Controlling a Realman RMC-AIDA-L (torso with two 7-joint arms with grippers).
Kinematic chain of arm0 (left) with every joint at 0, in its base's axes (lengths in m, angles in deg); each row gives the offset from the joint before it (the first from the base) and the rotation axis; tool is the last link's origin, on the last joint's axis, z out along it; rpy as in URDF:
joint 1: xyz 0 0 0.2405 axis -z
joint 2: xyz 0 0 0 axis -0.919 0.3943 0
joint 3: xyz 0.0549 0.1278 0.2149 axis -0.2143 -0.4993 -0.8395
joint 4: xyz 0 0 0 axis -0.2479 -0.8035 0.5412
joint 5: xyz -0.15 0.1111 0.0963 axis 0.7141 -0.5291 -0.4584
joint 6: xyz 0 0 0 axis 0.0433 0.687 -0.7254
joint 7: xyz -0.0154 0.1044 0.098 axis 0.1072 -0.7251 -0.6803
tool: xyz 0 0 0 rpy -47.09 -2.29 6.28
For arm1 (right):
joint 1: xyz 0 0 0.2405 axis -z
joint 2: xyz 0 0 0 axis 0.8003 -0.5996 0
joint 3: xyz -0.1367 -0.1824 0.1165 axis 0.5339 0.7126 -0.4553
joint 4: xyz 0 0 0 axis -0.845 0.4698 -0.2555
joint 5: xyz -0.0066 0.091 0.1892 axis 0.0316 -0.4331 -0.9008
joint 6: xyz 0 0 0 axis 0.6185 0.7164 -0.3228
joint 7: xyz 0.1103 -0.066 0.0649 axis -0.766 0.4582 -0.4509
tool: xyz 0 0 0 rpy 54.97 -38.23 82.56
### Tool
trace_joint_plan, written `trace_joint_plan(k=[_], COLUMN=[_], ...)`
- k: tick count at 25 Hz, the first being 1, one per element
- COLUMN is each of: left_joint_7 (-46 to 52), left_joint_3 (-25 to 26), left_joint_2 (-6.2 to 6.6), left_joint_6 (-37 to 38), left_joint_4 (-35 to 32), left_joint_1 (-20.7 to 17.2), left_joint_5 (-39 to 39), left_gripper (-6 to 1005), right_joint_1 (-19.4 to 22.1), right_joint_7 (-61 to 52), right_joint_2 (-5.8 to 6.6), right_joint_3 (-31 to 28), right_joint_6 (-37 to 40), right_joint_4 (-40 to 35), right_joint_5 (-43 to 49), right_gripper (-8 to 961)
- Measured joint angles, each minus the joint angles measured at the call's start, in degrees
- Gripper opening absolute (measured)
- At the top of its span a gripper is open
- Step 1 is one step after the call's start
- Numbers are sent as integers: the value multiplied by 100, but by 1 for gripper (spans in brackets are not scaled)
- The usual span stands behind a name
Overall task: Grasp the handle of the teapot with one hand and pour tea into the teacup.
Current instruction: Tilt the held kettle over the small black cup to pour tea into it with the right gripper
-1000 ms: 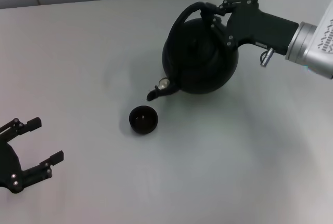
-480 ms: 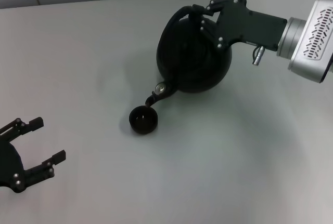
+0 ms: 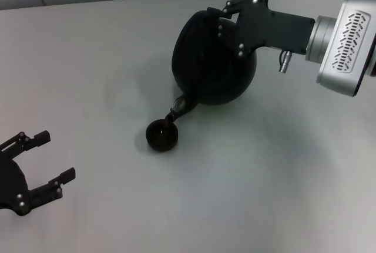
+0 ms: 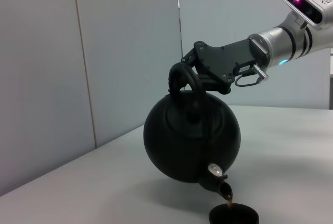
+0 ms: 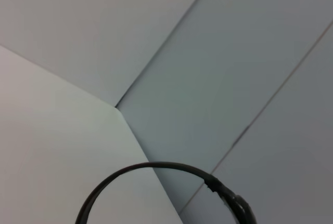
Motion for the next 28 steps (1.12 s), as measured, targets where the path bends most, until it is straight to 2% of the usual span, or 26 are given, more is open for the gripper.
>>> trace_joint_plan(k=[18,28], left_joint_7=[4,10], left_joint_3=[63,99], left_joint_2=[0,1], left_joint_6=[-18,-36], left_joint_4=[80,79], left_joint_1=[67,73], left_joint_5=[1,1], left_gripper=[810,810], right_joint_1=[-89,3], right_joint_7=[421,-1154], right_joint_2=[-43,-15], right_joint_3=[100,38], right_joint_6=[26,-201], right_joint_4=[72,5], right_joint_5=[-20,-20], right_gripper=[82,82])
